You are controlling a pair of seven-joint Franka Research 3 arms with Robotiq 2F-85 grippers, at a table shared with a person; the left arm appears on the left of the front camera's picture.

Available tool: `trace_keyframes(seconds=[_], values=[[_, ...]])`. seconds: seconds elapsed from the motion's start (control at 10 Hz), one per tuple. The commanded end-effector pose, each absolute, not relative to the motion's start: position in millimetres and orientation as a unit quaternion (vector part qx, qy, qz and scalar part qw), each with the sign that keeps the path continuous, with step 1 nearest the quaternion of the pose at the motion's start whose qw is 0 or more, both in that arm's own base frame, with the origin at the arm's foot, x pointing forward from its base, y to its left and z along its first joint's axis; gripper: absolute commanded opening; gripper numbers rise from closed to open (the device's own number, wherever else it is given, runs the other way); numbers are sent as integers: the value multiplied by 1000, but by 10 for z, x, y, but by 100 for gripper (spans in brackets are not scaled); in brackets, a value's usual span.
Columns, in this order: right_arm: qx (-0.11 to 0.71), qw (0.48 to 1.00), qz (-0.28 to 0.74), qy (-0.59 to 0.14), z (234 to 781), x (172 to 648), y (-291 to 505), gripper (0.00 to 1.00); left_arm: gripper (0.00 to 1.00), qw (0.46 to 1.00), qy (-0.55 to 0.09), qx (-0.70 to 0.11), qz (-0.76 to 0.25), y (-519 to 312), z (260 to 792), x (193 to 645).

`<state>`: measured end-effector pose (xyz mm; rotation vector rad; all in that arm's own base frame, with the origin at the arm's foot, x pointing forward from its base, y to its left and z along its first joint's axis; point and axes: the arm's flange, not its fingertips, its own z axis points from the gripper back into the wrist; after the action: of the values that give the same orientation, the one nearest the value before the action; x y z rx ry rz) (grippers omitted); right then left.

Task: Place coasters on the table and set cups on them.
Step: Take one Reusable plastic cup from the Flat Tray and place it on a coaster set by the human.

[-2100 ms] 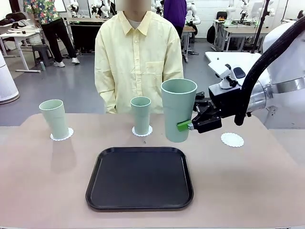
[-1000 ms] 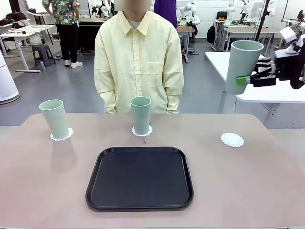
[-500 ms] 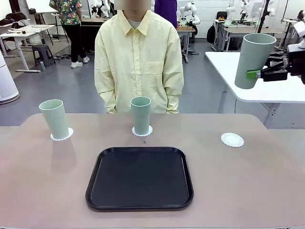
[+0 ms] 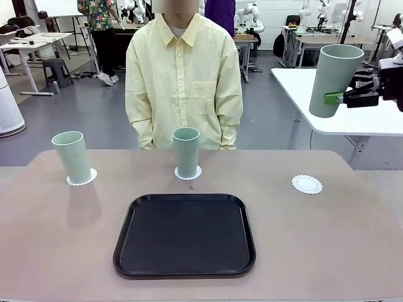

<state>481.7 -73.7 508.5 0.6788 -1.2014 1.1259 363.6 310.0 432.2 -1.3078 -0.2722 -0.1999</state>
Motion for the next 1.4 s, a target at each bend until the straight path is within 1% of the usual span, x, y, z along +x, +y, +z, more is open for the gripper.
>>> trace_keyframes(seconds=[0.0, 0.4, 0.5, 0.7, 1.1, 1.3], values=[[317, 646, 485, -498, 4875, 5081, -901, 82, 100, 781, -126, -604, -92, 3109, 4342, 3625], [335, 674, 464, -466, 4311, 5444, -1375, 82, 100, 781, -126, -604, -92, 3109, 4342, 3625], [347, 683, 455, -454, 4158, 5490, -1442, 82, 100, 781, -126, -604, -92, 3109, 4342, 3625], [378, 681, 453, -433, 3878, 5505, -1479, 82, 100, 781, -126, -604, -92, 3109, 4342, 3625], [417, 660, 466, -415, 3476, 5466, -1499, 82, 100, 781, -126, -604, -92, 3109, 4342, 3625], [421, 633, 495, -421, 3321, 5481, -1517, 82, 100, 781, -126, -604, -92, 3109, 4342, 3625]])
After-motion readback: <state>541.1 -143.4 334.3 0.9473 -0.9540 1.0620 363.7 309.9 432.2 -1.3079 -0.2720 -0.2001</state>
